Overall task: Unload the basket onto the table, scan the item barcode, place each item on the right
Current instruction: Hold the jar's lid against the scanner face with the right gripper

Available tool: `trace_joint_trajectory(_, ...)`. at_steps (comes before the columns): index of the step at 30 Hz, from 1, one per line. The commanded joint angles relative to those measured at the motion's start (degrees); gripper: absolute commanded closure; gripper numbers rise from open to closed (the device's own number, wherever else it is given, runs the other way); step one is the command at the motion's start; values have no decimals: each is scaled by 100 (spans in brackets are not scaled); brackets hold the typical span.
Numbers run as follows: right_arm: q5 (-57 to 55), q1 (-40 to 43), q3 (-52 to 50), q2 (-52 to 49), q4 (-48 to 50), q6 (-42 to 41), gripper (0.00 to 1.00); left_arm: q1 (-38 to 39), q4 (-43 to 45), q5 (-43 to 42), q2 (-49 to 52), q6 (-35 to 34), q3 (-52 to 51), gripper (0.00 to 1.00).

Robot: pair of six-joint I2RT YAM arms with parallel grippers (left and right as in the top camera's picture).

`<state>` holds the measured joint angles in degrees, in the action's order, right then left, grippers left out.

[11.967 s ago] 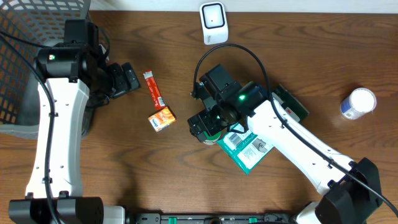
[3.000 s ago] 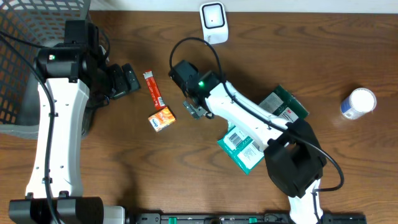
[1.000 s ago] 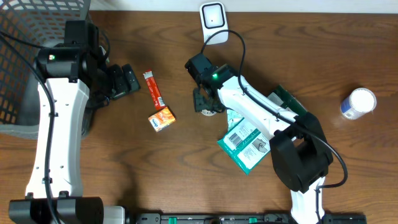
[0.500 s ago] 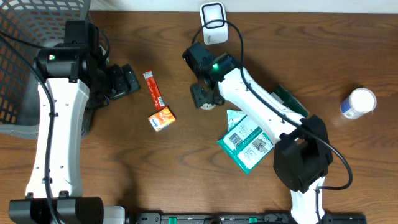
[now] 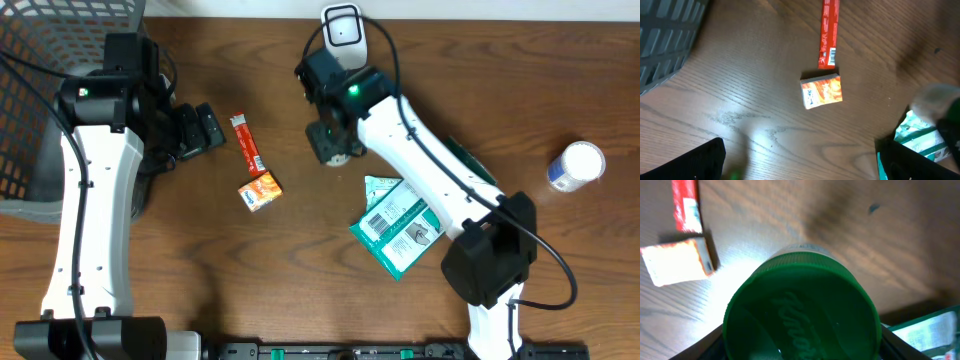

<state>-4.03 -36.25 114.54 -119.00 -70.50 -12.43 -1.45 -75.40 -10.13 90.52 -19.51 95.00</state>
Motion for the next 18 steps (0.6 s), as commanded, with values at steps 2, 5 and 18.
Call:
trace_joint_trajectory(2,-42,173,756,61,-57,409,48,-2,-26,35,-90,-26,-28,1)
trace_joint_trajectory(5,-44,295,1182,61,-28,682,52,-2,-26,35,-90,-26,-28,1)
trace_joint_trajectory(18,-772,1005,1735,59,1980,817,55,-2,-26,35,-90,-26,-28,1)
